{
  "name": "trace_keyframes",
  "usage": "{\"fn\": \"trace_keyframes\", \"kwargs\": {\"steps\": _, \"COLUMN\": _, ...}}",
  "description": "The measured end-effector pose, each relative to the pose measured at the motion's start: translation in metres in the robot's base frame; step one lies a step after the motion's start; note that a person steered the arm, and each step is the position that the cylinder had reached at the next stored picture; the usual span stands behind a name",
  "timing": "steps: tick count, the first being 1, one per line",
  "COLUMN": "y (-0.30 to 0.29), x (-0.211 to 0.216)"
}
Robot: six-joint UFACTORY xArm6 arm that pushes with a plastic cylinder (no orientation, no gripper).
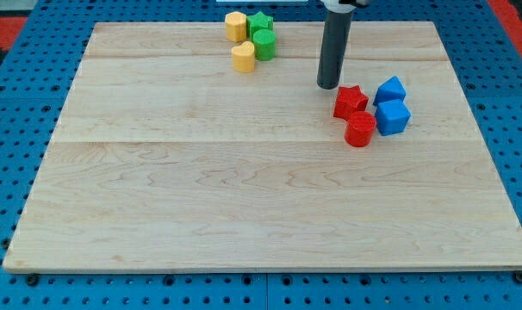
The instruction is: Move the arm towards the right of the green circle
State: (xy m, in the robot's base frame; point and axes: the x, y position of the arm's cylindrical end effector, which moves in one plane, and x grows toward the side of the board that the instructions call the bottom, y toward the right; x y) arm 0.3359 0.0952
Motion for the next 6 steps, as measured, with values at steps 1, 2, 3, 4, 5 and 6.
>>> {"fn": "trace_keyframes", "kwargs": {"steps": 1, "y": 0.000, "x": 0.000}}
{"fn": "trace_keyframes", "kwargs": {"steps": 2, "y": -0.001, "x": 0.000}}
{"fn": "trace_keyframes", "kwargs": {"steps": 3, "y": -0.001, "x": 0.000}}
{"fn": "trace_keyframes", "kwargs": {"steps": 4, "y": -0.002, "x": -0.006}}
{"fn": "trace_keyframes", "kwargs": {"steps": 5, "y": -0.005, "x": -0.029}}
{"fn": "trace_keyframes", "kwargs": {"steps": 6, "y": 0.001, "x": -0.045}}
